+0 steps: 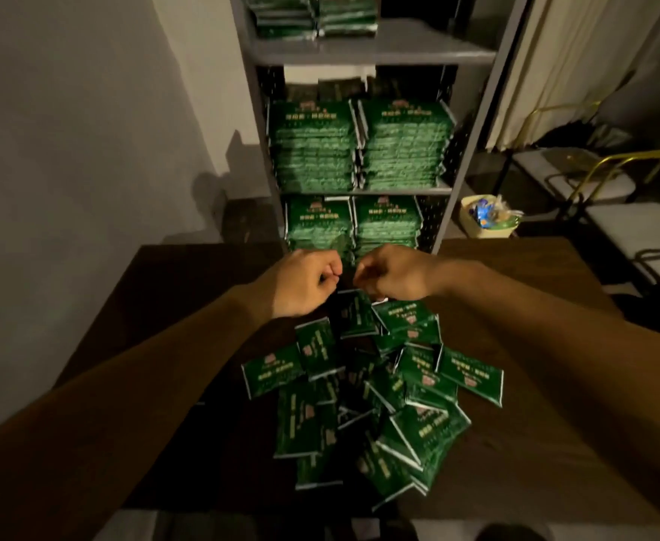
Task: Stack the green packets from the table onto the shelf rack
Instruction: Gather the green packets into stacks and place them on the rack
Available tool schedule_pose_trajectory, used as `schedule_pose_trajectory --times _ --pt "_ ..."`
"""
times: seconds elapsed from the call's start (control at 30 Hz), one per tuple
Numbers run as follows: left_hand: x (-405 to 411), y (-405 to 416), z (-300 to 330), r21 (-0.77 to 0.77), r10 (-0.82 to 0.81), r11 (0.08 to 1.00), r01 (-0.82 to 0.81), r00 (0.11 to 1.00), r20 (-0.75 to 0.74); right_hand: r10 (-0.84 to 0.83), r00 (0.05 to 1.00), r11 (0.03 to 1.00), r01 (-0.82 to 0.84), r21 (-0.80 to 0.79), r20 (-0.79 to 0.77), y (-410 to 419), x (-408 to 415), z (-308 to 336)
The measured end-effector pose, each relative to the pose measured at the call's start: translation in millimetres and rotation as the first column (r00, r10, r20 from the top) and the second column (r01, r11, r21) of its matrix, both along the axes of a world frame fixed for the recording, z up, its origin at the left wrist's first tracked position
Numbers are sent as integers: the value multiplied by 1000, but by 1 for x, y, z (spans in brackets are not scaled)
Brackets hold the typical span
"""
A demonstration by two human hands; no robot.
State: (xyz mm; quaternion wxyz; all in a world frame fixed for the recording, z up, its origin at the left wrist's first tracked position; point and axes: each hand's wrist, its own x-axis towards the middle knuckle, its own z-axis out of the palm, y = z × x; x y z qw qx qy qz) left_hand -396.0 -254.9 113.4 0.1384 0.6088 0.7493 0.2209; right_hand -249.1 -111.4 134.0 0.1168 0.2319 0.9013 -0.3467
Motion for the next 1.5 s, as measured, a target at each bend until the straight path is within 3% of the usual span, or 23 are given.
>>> schedule_pose_trajectory --times 0.3,0.43,0.6,0.7,0.87,0.97,1.07,1.13,1.2,1.27,1.4,1.5 --pt "7 -53 -106 -314 105 948 -51 982 155 98 975 994 -88 -63 198 -47 5 -106" --pt "2 -77 -135 -374 146 925 -71 973 177 93 976 994 -79 -77 198 -70 3 -143" --pt "6 -104 -174 -415 151 904 -97 984 97 73 953 997 -64 -38 294 -99 3 -179" --pt "11 -113 -198 -470 149 877 -101 987 66 91 956 994 -105 33 277 -116 5 -200" --pt "11 -118 -210 -437 46 897 -70 997 -66 84 950 977 -137 161 300 -126 2 -218" --pt "6 -119 -208 -402 41 914 -55 998 -44 36 973 982 -77 174 228 -129 -1 -216" --pt "1 -122 -202 -369 88 928 -56 994 71 -179 970 980 191 -59 162 -131 -11 -215" --pt "2 -122 -197 -375 143 925 -55 966 213 -376 920 836 387 -388 109 -130 -17 -214" --pt "3 -121 -194 -390 180 919 -53 938 295 -481 870 630 428 -648 107 -131 -21 -213" --pt "3 -118 -191 -412 214 909 -71 926 312 -479 871 554 400 -730 114 -133 -27 -209" --pt "-9 -120 -193 -429 287 898 -98 868 405 -481 869 658 444 -608 113 -129 -32 -193" --pt "-21 -129 -190 -434 355 897 -80 715 602 -580 815 797 567 -206 1 -112 -28 -202"
